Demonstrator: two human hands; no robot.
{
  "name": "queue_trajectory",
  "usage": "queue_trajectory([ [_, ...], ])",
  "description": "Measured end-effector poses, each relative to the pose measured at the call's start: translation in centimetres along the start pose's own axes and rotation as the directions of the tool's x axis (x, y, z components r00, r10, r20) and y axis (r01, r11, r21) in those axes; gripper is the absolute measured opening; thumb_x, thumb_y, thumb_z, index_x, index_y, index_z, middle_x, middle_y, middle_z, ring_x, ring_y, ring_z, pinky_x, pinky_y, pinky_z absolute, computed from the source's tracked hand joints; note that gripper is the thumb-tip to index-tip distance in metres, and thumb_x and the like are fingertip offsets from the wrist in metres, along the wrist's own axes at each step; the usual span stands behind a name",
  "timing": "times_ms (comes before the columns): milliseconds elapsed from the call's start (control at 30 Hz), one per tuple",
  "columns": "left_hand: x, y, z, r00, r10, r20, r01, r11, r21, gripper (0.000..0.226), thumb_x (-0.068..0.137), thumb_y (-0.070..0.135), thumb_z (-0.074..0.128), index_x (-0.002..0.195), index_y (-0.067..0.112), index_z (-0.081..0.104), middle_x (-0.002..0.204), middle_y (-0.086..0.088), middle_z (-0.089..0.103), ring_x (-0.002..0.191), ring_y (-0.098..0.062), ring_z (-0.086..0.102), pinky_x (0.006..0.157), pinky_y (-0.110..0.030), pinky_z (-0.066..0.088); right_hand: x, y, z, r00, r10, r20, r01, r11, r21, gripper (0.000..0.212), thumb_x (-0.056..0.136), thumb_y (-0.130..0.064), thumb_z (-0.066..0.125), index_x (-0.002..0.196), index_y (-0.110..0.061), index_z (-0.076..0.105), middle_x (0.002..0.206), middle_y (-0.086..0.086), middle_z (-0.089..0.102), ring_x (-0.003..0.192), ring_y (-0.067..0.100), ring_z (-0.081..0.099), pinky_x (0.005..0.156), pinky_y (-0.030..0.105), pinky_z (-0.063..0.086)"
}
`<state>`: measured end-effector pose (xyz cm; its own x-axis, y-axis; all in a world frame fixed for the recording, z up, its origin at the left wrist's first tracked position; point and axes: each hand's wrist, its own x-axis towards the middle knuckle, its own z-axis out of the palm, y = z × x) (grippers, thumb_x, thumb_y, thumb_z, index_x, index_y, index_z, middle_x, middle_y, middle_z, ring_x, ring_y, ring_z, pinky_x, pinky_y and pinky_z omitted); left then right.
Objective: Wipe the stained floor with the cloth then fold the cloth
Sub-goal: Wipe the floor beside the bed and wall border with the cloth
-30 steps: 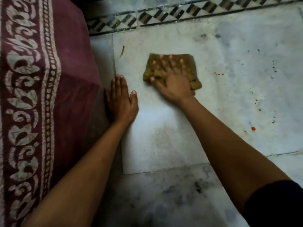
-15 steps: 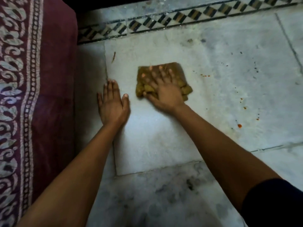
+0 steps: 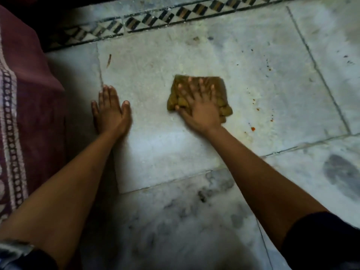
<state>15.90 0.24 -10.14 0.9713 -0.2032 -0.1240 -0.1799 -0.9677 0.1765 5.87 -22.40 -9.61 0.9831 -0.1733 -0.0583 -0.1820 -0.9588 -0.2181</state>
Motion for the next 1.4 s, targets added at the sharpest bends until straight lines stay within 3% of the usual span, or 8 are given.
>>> queue_trajectory([
  [167, 0.3, 0.9, -3.0, 0.968, -0.039, 0.247, 0.015, 0.995, 0.097, 0.067, 0.098, 0.048, 0.018, 0.15, 0.011, -0.001, 0.158, -0.006, -0.007, 0.145, -0.019, -0.005, 0.116, -0.044, -0.006, -8.3, 1.2, 0.6, 0.998, 0.038, -0.043, -0.037, 0.999, 0.021, 0.068, 0.086, -0.061, 0.022, 0.146, -0.031, 0.022, 0.156, 0.007, 0.018, 0.143, 0.032, 0.013, 0.113, 0.045, -0.005],
  [367, -3.4, 6.0, -4.6, 0.902, 0.188, 0.389, -0.271, 0.947, 0.17, 0.071, 0.096, 0.055, 0.017, 0.15, 0.013, 0.002, 0.158, -0.004, -0.004, 0.145, -0.017, -0.003, 0.116, -0.04, -0.006, -7.4, 3.3, -1.6, 0.968, 0.247, 0.036, -0.248, 0.969, 0.013, 0.068, 0.09, -0.061, 0.019, 0.149, -0.031, 0.005, 0.158, 0.005, -0.002, 0.145, 0.028, -0.007, 0.112, 0.048, -0.012],
  [467, -5.6, 7.0, -4.9, 0.857, 0.252, 0.449, -0.386, 0.891, 0.239, 0.072, 0.095, 0.056, 0.02, 0.15, 0.013, 0.003, 0.159, -0.004, -0.002, 0.145, -0.016, -0.002, 0.115, -0.037, -0.005, -9.0, 2.0, -1.7, 0.988, 0.098, 0.124, -0.101, 0.995, 0.025, 0.065, 0.095, -0.054, 0.031, 0.149, -0.031, 0.003, 0.158, 0.005, -0.007, 0.145, 0.026, -0.01, 0.112, 0.047, -0.014],
  [567, -6.1, 7.1, -5.0, 0.829, 0.29, 0.478, -0.433, 0.874, 0.221, 0.071, 0.096, 0.055, 0.021, 0.15, 0.012, 0.002, 0.158, -0.005, -0.002, 0.145, -0.017, -0.002, 0.116, -0.037, -0.004, -11.6, 2.0, -1.4, 0.988, -0.012, 0.152, 0.012, 1.0, -0.001, 0.071, 0.086, -0.065, 0.018, 0.148, -0.034, 0.002, 0.158, 0.004, -0.008, 0.145, 0.025, -0.01, 0.11, 0.042, -0.016],
  [733, -4.3, 8.9, -1.7, 0.855, 0.379, 0.354, -0.426, 0.903, 0.063, 0.065, 0.098, 0.047, 0.024, 0.15, 0.014, 0.002, 0.158, -0.006, -0.002, 0.146, -0.02, -0.002, 0.116, -0.038, -0.002, -12.0, 2.4, -1.8, 0.984, 0.036, 0.173, -0.037, 0.999, 0.004, 0.099, 0.062, -0.086, -0.005, 0.147, -0.037, -0.003, 0.152, -0.003, -0.021, 0.143, 0.022, -0.016, 0.111, 0.047, -0.017],
  [1000, -4.4, 9.3, 1.6, 0.917, 0.379, 0.12, -0.383, 0.924, 0.008, 0.067, 0.091, 0.046, 0.014, 0.15, 0.014, 0.005, 0.158, -0.007, 0.002, 0.146, -0.021, 0.0, 0.115, -0.041, -0.006, -10.0, 1.1, -1.1, 0.997, 0.054, 0.064, -0.055, 0.998, 0.019, 0.078, 0.083, -0.066, 0.016, 0.148, -0.023, 0.015, 0.157, 0.003, 0.009, 0.145, 0.022, 0.004, 0.113, 0.042, -0.012],
  [1200, -4.5, 9.3, 1.8, 0.917, 0.377, 0.127, -0.382, 0.924, 0.013, 0.067, 0.092, 0.047, 0.012, 0.15, 0.014, 0.002, 0.158, -0.006, -0.001, 0.146, -0.02, -0.002, 0.115, -0.041, -0.008, -12.0, 3.7, -0.9, 0.941, 0.336, -0.031, -0.335, 0.942, 0.027, 0.071, 0.087, -0.062, 0.024, 0.147, -0.025, 0.017, 0.155, 0.005, 0.019, 0.143, 0.026, 0.016, 0.113, 0.046, 0.0],
  [1400, -4.6, 9.4, 2.1, 0.925, 0.372, 0.08, -0.376, 0.926, 0.039, 0.067, 0.092, 0.046, 0.014, 0.15, 0.012, 0.011, 0.158, -0.009, 0.008, 0.145, -0.022, 0.006, 0.115, -0.039, -0.006, -8.5, 6.8, -2.2, 0.85, 0.527, 0.019, -0.527, 0.85, 0.006, 0.087, 0.074, -0.074, 0.001, 0.149, -0.03, 0.001, 0.158, 0.001, -0.008, 0.145, 0.022, -0.009, 0.111, 0.047, -0.015],
])
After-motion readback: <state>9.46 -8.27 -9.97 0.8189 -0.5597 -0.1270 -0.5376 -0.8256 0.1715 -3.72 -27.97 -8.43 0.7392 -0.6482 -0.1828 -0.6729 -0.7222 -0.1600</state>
